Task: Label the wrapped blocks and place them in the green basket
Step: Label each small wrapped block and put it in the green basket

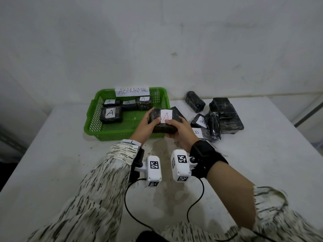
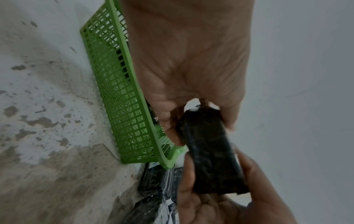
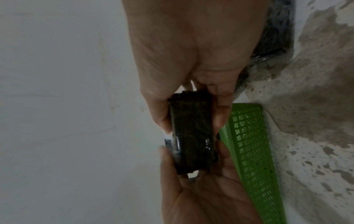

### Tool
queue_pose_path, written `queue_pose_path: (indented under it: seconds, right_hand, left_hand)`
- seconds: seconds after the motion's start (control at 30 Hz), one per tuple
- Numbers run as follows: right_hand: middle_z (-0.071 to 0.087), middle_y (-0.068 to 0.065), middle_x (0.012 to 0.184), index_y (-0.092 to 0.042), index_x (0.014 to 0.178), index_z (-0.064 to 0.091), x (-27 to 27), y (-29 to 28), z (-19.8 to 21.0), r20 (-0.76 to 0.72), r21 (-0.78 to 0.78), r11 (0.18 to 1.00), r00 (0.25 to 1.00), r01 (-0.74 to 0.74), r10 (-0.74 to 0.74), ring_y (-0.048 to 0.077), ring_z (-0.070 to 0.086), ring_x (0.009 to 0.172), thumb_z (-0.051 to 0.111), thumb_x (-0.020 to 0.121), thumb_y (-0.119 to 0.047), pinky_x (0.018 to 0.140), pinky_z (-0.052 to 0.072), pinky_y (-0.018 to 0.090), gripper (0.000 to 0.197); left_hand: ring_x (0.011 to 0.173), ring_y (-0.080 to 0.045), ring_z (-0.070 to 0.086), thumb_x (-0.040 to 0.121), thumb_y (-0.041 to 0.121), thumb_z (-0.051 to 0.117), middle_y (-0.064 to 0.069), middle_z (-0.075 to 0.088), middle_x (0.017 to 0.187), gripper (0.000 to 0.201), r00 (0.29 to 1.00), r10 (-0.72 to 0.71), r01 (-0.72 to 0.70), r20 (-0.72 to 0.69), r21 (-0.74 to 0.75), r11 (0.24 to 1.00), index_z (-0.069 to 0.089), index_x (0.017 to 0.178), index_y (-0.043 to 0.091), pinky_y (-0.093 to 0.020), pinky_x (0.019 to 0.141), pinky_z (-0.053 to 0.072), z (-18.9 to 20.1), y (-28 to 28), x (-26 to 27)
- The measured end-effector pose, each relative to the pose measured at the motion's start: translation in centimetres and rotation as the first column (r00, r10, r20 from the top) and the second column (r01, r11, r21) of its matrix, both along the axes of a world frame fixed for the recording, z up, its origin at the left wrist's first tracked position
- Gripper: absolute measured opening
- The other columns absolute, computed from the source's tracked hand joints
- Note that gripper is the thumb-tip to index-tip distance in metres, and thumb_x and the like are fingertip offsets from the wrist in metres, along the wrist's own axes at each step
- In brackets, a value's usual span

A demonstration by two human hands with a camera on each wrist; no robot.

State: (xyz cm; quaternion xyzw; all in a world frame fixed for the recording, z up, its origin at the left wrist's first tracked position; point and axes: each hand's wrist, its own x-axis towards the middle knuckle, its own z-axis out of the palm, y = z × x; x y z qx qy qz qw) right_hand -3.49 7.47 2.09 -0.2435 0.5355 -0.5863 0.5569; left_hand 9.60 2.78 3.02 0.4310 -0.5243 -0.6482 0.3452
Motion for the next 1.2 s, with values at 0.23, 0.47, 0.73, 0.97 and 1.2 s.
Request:
queue_pose_path:
  seconds: [0.23, 0.47, 0.73, 0.97, 1.2]
  right_hand:
    - [0.067, 0.011, 0.071, -0.011, 0.113, 0.059, -0.7, 0.3, 1.3, -0.089, 0.272, 0.937, 0.964, -0.219, 0.251, 0.018, 0.061, 0.044, 0.025, 0.09, -0.071, 0.046, 0.047, 0.019, 0.072]
    - [0.029, 0.002, 0.153, -0.034, 0.151, 0.015, -0.6, 0.5, 0.3, -0.392, -0.07, 0.972, 0.902, -0.223, 0.179, 0.02, 0.039, 0.134, 0.063, 0.084, -0.051, 0.108, 0.038, 0.039, 0.084]
    - [0.065, 0.004, 0.099, -0.019, 0.1, 0.062, -0.8, 0.1, 0.7, -0.324, -0.175, 0.984, 0.941, 0.042, -0.098, 0.026, 0.064, 0.095, 0.067, 0.083, -0.004, 0.079, 0.058, 0.048, 0.023]
    - [0.064, 0.01, 0.104, -0.011, 0.108, 0.057, -0.9, 0.1, 0.6, -0.25, -0.097, 0.995, 0.968, -0.014, -0.011, 0.024, 0.062, 0.093, 0.064, 0.086, -0.003, 0.085, 0.053, 0.039, 0.024]
    - [0.063, 0.02, 0.11, -0.011, 0.117, 0.059, -1.3, -0.2, 0.9, -0.329, -0.057, 0.998, 0.944, -0.032, 0.012, 0.022, 0.062, 0.091, 0.067, 0.085, -0.006, 0.07, 0.055, 0.033, 0.033]
  left_hand:
    - [0.114, -0.025, 0.052, 0.087, 0.024, 0.062, -0.01, 0.045, 0.137, 0.066, 0.99, -0.057, 0.07, 0.128, -0.099, 0.993, 0.03, 0.143, 0.032, -0.027, 0.066, 0.047, 0.5, 0.2, 0.5]
    - [0.121, -0.032, 0.051, 0.091, 0.039, 0.052, -0.012, 0.044, 0.141, 0.057, 0.993, 0.025, -0.026, 0.114, 0.01, 1.0, 0.031, 0.142, 0.022, -0.03, 0.069, 0.05, 1.6, -0.7, 0.1]
    - [0.11, -0.024, 0.054, 0.093, 0.044, 0.047, -0.01, 0.054, 0.129, 0.051, 0.988, -0.01, 0.023, 0.156, -0.084, 0.996, 0.039, 0.14, 0.027, -0.036, 0.085, 0.046, 1.3, -0.6, 0.1]
    - [0.105, -0.021, 0.055, 0.092, 0.008, 0.052, -0.011, 0.058, 0.118, 0.041, 0.991, 0.02, -0.009, 0.13, -0.088, 0.996, 0.047, 0.133, 0.009, -0.022, 0.072, 0.048, 1.3, -0.5, -0.7]
    - [0.104, -0.025, 0.057, 0.089, 0.005, 0.055, -0.017, 0.054, 0.126, 0.046, 0.99, -0.006, 0.023, 0.141, -0.121, 0.992, 0.049, 0.132, 0.019, -0.03, 0.081, 0.051, 1.2, -0.3, -0.7]
